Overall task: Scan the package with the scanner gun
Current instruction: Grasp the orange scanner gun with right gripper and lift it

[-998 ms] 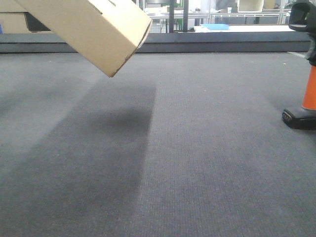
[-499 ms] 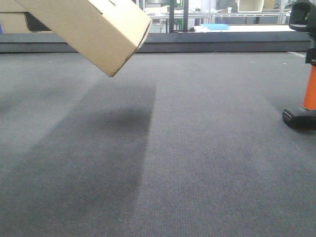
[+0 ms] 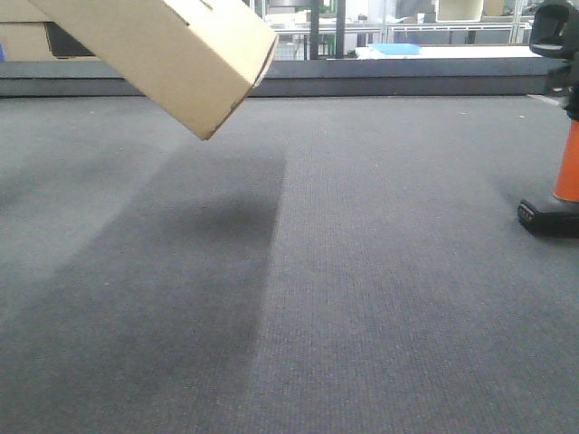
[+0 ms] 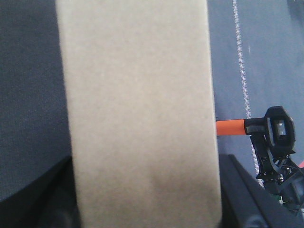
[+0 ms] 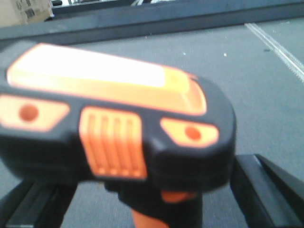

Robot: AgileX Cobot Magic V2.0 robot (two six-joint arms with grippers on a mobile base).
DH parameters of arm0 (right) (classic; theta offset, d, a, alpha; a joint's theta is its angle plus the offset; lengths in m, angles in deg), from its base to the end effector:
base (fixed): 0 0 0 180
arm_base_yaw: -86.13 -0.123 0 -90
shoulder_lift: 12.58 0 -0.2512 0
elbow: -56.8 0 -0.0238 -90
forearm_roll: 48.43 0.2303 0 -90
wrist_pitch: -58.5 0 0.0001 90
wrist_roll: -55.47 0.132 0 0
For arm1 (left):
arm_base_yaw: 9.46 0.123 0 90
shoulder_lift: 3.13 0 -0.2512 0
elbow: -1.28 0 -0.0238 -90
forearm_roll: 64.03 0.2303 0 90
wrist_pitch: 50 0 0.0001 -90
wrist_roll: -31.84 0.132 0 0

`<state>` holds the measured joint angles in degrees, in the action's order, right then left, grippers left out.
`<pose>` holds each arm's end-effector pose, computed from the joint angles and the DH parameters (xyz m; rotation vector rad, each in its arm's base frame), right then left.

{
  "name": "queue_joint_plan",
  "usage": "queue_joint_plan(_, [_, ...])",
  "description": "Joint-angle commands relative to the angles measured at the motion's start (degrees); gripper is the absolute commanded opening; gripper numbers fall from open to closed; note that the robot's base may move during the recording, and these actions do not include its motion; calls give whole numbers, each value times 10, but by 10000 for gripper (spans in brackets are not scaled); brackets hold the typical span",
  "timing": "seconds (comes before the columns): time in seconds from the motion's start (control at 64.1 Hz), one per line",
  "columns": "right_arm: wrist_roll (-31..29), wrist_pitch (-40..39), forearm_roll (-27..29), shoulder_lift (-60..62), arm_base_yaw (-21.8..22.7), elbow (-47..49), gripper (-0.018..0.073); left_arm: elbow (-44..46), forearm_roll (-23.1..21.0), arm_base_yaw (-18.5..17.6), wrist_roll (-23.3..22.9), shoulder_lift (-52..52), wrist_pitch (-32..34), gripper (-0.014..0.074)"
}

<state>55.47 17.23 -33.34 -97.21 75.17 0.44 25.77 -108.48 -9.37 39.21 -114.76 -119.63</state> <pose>0.2671 0.0287 0.1849 0.1332 1.7518 0.1335 0.3718 -0.0861 0.3058 0.0003 2.5258 -1.0034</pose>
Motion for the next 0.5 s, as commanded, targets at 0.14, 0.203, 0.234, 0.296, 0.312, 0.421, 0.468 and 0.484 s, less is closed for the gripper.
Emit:
queue_joint_plan(0.14, [5,-37,1,-31,-1,8,561,1,-16,3,2,3,13,-111])
queue_joint_plan(0.203, [13,-47,1,-38,-1,8,561,1,-14,3,2,3,13,-111])
queue_joint_plan(0.234, [21,-54,1,-39,-1,8,561,1,-14,3,2,3,13,-111])
queue_joint_plan(0.296, [32,-67,1,-39,-1,8,561,1,-14,3,2,3,13,-111])
queue_joint_plan(0.312, [34,-70,1,-39,-1,8,561,1,-14,3,2,3,13,-111])
queue_joint_plan(0.421, [35,-72,1,-42,-1,8,559,1,-14,3,2,3,14,-111])
queue_joint_plan(0.468, [35,-70,1,-45,-1,8,559,1,-14,3,2,3,16,-111])
queue_joint_plan(0.484, [35,-70,1,-45,-1,8,559,1,-14,3,2,3,16,-111])
